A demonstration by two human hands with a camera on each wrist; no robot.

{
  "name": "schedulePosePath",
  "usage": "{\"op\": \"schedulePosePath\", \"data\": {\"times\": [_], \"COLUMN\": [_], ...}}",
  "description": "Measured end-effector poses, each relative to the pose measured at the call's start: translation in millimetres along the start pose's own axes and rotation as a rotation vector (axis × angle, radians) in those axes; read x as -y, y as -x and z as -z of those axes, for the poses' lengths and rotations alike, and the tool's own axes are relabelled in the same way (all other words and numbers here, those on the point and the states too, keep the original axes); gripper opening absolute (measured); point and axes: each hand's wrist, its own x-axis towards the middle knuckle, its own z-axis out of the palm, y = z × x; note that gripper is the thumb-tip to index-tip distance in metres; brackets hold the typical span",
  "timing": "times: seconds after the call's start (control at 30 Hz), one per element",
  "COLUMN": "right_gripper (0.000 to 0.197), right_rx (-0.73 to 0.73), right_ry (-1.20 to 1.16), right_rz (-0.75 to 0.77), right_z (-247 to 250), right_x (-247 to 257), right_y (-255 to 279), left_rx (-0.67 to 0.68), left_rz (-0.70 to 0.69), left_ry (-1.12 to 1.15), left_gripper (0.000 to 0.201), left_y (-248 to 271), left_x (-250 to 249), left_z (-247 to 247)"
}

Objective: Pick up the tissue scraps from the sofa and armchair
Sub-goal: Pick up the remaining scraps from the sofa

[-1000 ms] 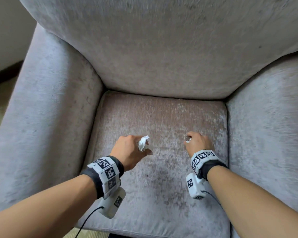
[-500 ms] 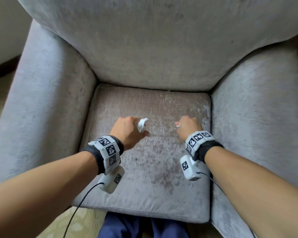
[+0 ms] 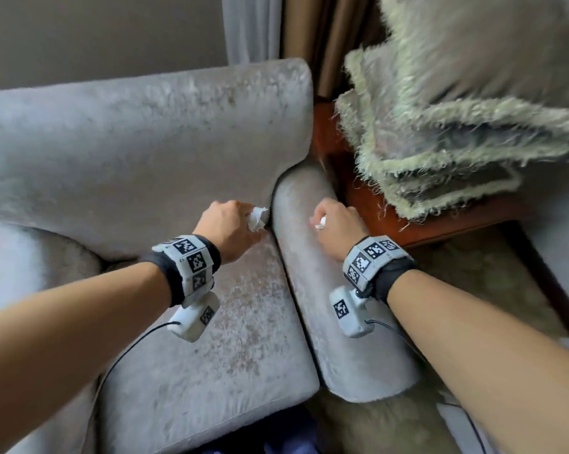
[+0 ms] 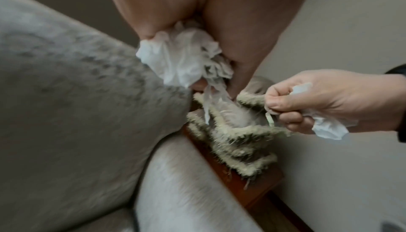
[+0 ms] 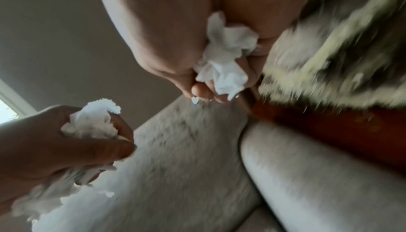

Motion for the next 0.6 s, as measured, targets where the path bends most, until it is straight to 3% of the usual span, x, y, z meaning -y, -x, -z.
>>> {"op": "schedulePosePath", "data": {"times": [0.3, 0.47, 0.6], "right_gripper": [0.010, 0.009, 0.012], "right_rx": [-0.543, -0.726, -0.809], "right_ry": [0.008, 0.045, 0.055], "right_rz": [-0.277, -0.370, -0.440], "right_z": [288.7, 388.9, 435.6], "right_x": [-93.3, -151.4, -202.9], "right_y": [178.1, 278.6, 348.7], "left_rx": [-0.014, -0.006, 0.032], "left_rz": [-0.602, -0.842, -1.010], "left_ry": [-0.079, -0.072, -0.012], "left_gripper": [0.019, 0.030, 0.017], "left_y": [19.9, 58.8, 101.4], "left_x": [-294.3, -456.9, -575.9], "left_z": [83.6, 85.0, 63.4]}}
